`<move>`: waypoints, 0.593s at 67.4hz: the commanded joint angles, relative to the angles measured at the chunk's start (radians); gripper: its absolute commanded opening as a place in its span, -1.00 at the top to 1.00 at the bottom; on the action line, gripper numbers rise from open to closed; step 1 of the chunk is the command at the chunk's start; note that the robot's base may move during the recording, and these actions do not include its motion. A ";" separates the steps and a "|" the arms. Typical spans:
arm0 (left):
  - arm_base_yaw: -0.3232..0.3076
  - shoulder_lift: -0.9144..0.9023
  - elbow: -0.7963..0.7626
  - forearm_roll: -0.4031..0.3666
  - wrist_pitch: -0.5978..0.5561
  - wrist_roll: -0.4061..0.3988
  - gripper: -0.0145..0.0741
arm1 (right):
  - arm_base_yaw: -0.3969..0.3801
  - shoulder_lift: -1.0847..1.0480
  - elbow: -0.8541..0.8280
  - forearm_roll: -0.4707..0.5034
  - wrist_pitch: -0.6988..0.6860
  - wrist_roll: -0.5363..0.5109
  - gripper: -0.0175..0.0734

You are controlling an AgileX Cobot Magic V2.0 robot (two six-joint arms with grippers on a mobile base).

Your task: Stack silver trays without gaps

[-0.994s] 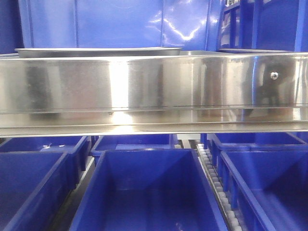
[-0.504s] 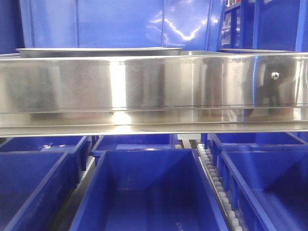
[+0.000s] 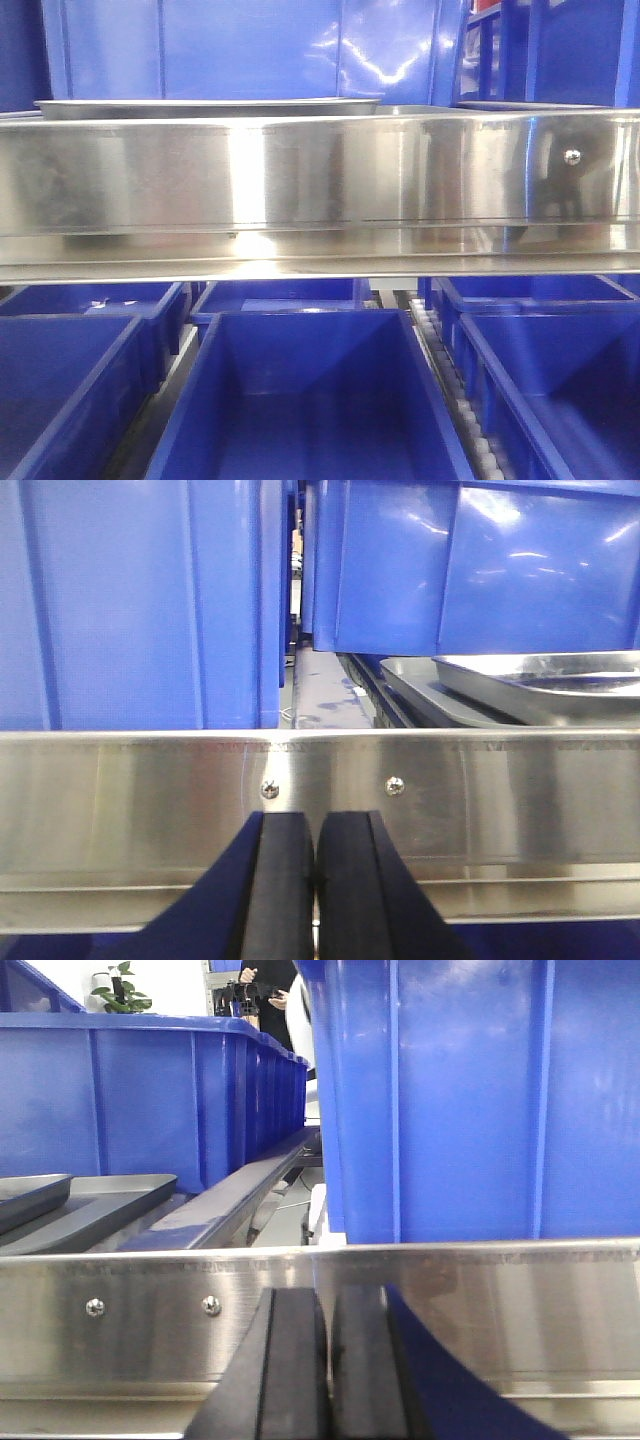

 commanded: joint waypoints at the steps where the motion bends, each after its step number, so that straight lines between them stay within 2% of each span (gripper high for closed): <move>1: 0.002 -0.004 0.000 0.016 -0.023 -0.027 0.65 | -0.005 -0.009 0.000 0.001 -0.015 0.001 0.66; 9: 0.002 -0.004 0.000 -0.011 -0.020 -0.025 0.65 | -0.005 -0.009 0.000 0.001 -0.015 0.001 0.66; 40: 0.002 -0.004 0.000 -0.012 -0.005 -0.025 0.65 | -0.005 -0.009 0.000 0.001 -0.015 0.001 0.66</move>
